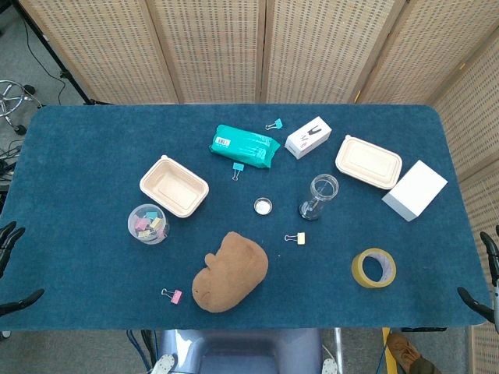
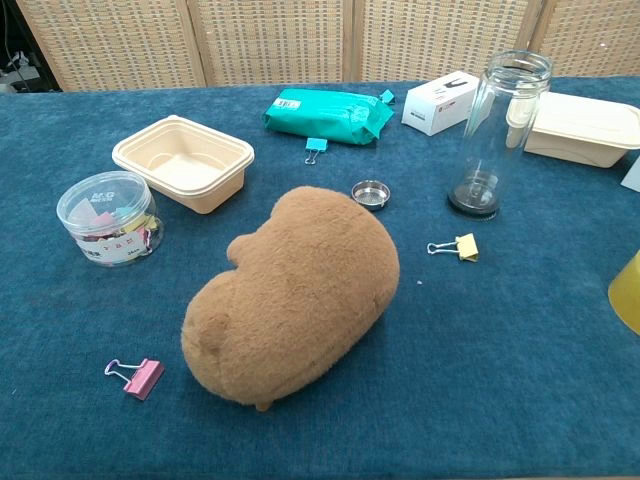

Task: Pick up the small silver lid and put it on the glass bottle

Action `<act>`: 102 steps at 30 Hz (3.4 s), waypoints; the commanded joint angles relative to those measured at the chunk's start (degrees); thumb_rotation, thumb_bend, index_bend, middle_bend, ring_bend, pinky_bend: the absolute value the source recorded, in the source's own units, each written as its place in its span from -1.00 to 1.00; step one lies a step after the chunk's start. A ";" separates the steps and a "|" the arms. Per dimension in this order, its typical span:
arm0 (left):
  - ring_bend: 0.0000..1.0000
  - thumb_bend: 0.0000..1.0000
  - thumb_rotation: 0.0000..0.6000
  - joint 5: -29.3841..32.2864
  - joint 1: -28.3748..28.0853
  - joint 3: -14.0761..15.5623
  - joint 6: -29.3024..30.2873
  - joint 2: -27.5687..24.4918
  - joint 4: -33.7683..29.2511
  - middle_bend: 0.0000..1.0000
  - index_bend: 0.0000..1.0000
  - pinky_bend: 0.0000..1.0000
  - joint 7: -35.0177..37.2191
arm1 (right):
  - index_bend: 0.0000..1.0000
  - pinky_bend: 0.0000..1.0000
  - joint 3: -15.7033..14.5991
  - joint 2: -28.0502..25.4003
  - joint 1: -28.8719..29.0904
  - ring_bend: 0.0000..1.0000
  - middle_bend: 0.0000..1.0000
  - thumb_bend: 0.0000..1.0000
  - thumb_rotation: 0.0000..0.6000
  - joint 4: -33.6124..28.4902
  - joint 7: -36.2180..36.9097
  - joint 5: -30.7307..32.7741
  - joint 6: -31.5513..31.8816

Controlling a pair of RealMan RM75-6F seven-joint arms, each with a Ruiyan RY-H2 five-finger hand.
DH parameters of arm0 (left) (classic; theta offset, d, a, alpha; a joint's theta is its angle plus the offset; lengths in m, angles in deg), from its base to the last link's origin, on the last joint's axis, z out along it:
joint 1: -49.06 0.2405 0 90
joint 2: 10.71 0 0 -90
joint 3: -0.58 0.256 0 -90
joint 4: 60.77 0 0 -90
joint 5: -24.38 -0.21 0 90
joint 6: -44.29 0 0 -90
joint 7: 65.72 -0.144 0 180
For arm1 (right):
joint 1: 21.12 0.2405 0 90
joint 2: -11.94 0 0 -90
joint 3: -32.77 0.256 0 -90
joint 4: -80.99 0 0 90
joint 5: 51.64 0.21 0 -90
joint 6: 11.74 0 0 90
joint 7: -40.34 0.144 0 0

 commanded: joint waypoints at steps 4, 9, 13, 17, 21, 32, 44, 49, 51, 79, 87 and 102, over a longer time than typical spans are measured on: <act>-1.00 -1.00 1.00 0.23 -0.01 0.04 -0.42 -0.12 -0.30 -1.00 -1.00 -1.00 -0.27 | -1.00 -1.00 -0.02 -0.17 -0.02 -1.00 -1.00 -1.00 1.00 -0.39 -0.20 0.36 -0.38; -1.00 -1.00 1.00 0.57 -0.04 -0.10 -0.61 -0.37 -0.41 -1.00 -1.00 -1.00 0.16 | -1.00 -1.00 0.45 -0.84 0.49 -1.00 -1.00 -1.00 1.00 -0.48 -0.27 0.28 -0.69; -1.00 -1.00 1.00 1.09 -0.06 -0.40 -0.64 -0.51 -0.49 -1.00 -1.00 -1.00 0.61 | -1.00 -1.00 1.66 -3.20 2.54 -1.00 -1.00 -1.00 1.00 -2.44 -2.16 0.25 -2.86; -1.00 -1.00 1.00 1.40 -0.15 -0.58 -0.89 -0.41 -0.64 -1.00 -1.00 -1.00 0.32 | -1.00 -1.00 3.43 -6.22 4.88 -1.00 -1.00 -1.00 1.00 -6.12 -5.60 -0.46 -4.32; -1.00 -1.00 1.00 1.42 -0.12 -0.60 -0.96 -0.34 -0.79 -1.00 -1.00 -1.00 -0.11 | -1.00 -1.00 4.96 -10.13 8.17 -1.00 -1.00 -1.00 1.00 -12.54 -9.04 -1.53 -7.89; -1.00 -1.00 1.00 0.92 -0.07 -0.50 -0.83 -0.79 -0.40 -1.00 -1.00 -1.00 1.68 | -1.00 -1.00 12.02 -13.26 27.41 -1.00 -1.00 -1.00 1.00 -25.74 -13.45 10.45 -33.70; -1.00 -1.00 1.00 1.75 -0.81 -0.90 -2.19 -1.13 -0.32 -1.00 -1.00 -1.00 2.72 | -0.93 -1.00 16.78 5.59 52.39 -1.00 -1.00 -1.00 1.00 -19.93 -34.33 42.79 -45.14; -1.00 -1.00 1.00 1.83 -1.00 -1.01 -2.38 -1.39 -0.23 -1.00 -1.00 -1.00 3.85 | -0.76 -1.00 15.83 14.08 58.86 -1.00 -1.00 -0.92 1.00 -11.10 -37.23 50.05 -43.98; -1.00 -1.00 1.00 2.06 -0.91 -1.11 -2.19 -1.60 0.08 -1.00 -1.00 -1.00 4.71 | -0.72 -1.00 15.01 17.97 60.95 -1.00 -1.00 -0.89 1.00 -7.11 -38.21 52.67 -43.19; -1.00 -1.00 1.00 4.00 -1.47 -1.80 -3.48 -3.52 1.25 -1.00 -1.00 -1.00 10.87 | -0.19 -1.00 11.51 40.94 65.69 -1.00 -1.00 -0.59 1.00 26.52 -27.42 53.37 -49.55; -1.00 -1.00 1.00 5.24 -2.08 -2.15 -4.99 -3.76 0.69 -1.00 -1.00 -1.00 10.43 | -0.14 -1.00 11.70 44.04 65.00 -1.00 -1.00 -0.57 1.00 32.24 -22.66 50.04 -51.24; -1.00 -1.00 1.00 6.06 -2.21 -2.43 -5.67 -4.22 0.96 -1.00 -1.00 -1.00 11.88 | -0.04 -1.00 12.81 48.32 64.98 -1.00 -1.00 -0.46 1.00 39.36 -18.88 46.72 -53.99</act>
